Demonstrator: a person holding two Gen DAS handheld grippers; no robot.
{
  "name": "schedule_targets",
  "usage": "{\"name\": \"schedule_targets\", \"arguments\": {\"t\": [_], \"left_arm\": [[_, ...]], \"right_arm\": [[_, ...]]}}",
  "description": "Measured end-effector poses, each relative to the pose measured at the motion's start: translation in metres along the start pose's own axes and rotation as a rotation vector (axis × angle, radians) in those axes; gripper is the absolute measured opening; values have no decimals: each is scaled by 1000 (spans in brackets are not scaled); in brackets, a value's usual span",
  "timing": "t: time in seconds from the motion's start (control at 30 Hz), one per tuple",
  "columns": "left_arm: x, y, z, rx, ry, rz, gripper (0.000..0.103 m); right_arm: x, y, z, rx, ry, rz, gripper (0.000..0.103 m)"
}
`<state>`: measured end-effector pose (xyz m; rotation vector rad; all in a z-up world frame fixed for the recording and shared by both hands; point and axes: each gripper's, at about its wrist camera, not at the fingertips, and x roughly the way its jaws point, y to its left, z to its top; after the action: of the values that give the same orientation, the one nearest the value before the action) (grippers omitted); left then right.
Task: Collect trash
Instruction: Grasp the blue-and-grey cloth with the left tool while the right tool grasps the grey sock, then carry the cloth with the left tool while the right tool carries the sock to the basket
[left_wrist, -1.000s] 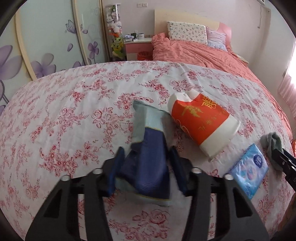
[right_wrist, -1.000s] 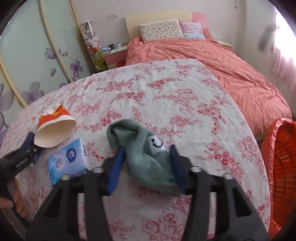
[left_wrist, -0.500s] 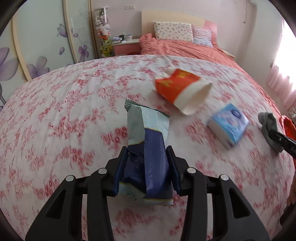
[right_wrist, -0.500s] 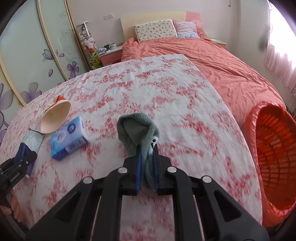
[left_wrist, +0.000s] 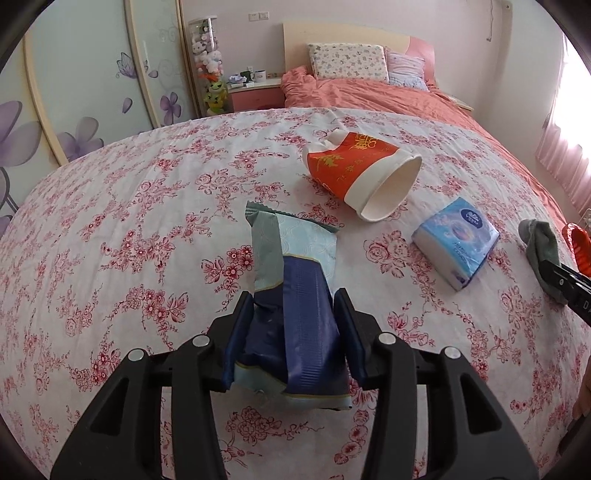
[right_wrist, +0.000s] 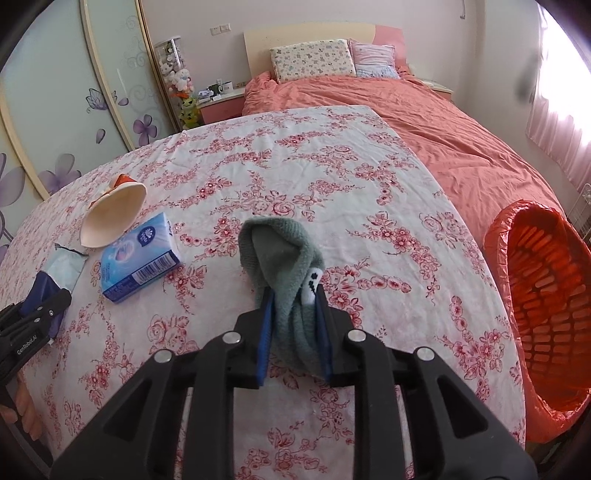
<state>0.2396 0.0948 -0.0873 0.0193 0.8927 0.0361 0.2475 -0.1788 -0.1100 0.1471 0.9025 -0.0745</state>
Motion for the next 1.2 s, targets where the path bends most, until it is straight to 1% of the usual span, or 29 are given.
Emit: {"name": "schedule_targets", "arguments": {"t": [0.33,0.97,1.03,1.1,1.13,1.17,1.2], "left_arm": [[0,3,0,-15,0,-6,47],[0,3,-1,-18,-1,-4,48],[-2,2,-4,-3,-2,-8,48],[-4,3,-6,-5,-3,-12,45],[-5,3,-7,-7,-4,-13,44],[-6,4,-8,-10,-4,-14,44],[-6,5,-8,-11,-4,-18,43]], "right_arm": [[0,-1,-1,2,0,-1,23],[0,-4,-1,33,-4,37,23],[-1,-4,-1,27,-5,40,22],[-2,-4,-2,19,-6,36,22],[-4,-3,-4,18,-6,37,20],[-4,-3,-5,18,-7,39,15],[-5,-3,-6,18,-9,41,13]]}}
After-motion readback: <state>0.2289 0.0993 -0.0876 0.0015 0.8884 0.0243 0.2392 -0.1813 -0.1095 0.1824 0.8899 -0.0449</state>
